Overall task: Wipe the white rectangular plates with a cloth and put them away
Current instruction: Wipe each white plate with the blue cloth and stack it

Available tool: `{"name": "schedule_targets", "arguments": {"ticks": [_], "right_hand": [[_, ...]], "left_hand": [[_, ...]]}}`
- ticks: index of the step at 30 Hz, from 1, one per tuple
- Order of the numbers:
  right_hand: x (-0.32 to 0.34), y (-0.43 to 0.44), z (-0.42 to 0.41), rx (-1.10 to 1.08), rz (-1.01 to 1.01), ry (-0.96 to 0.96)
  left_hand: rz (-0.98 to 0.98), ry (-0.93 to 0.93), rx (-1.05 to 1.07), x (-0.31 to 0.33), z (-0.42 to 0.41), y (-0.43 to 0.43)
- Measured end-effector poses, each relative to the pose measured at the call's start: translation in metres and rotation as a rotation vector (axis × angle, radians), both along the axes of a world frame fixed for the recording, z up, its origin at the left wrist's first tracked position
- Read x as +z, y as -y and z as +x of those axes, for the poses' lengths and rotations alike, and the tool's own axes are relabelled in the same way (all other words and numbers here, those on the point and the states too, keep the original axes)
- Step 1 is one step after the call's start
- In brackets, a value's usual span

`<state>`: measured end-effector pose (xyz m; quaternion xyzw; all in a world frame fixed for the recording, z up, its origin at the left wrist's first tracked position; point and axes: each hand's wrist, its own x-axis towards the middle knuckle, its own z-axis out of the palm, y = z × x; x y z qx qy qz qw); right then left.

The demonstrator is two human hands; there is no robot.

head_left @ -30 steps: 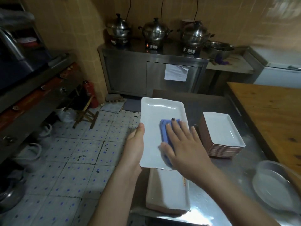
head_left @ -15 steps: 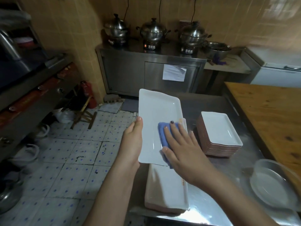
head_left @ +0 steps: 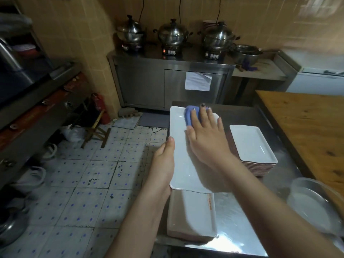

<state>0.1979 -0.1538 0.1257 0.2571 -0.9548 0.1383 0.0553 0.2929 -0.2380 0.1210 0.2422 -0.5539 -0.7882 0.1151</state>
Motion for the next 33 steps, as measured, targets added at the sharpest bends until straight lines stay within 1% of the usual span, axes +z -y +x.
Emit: {"name": "schedule_targets", "arguments": {"ticks": [3,5,7,9,12,16,19,21,23,25,27,29,31,33], "right_hand": [[-0.004,0.015,0.038,0.135,-0.080,0.107],[-0.004,0.017,0.059,0.216,-0.094,0.155],[-0.005,0.008,0.071,0.271,-0.064,0.174],[-0.007,-0.006,0.074,0.284,0.008,0.156],[-0.013,-0.027,0.071,0.217,0.093,0.113],[-0.028,-0.045,0.058,0.063,0.183,0.004],[-0.028,-0.042,0.033,-0.038,0.160,-0.076],[-0.021,-0.034,0.010,-0.120,0.106,-0.072],[-0.015,-0.030,-0.005,-0.158,0.107,-0.047],[-0.017,-0.032,0.002,-0.102,0.128,-0.042],[-0.026,-0.036,0.028,0.043,0.147,-0.035],[-0.033,-0.037,0.055,0.180,0.126,0.033],[-0.032,-0.032,0.065,0.251,0.105,0.081],[-0.024,-0.020,0.059,0.280,0.111,0.038]], "left_hand": [[0.052,-0.007,0.049,0.000,-0.003,-0.003],[0.147,-0.044,0.080,0.001,-0.006,0.001],[0.209,-0.042,0.089,0.003,-0.006,0.007],[0.156,-0.005,0.102,0.001,-0.007,0.012],[0.044,0.047,0.141,-0.002,-0.006,0.016],[-0.036,0.059,0.111,-0.002,-0.007,0.014],[-0.027,0.047,0.054,0.000,-0.006,0.005],[-0.039,0.041,-0.003,0.000,-0.004,-0.002],[-0.042,0.043,-0.020,0.001,-0.002,-0.003],[-0.040,0.050,-0.009,0.002,-0.001,0.002],[-0.041,0.055,0.012,0.003,-0.001,0.009],[-0.034,0.077,0.044,0.001,0.000,0.014],[-0.018,0.103,0.053,0.000,0.000,0.014],[-0.004,0.110,0.048,0.000,-0.002,0.010]]}}
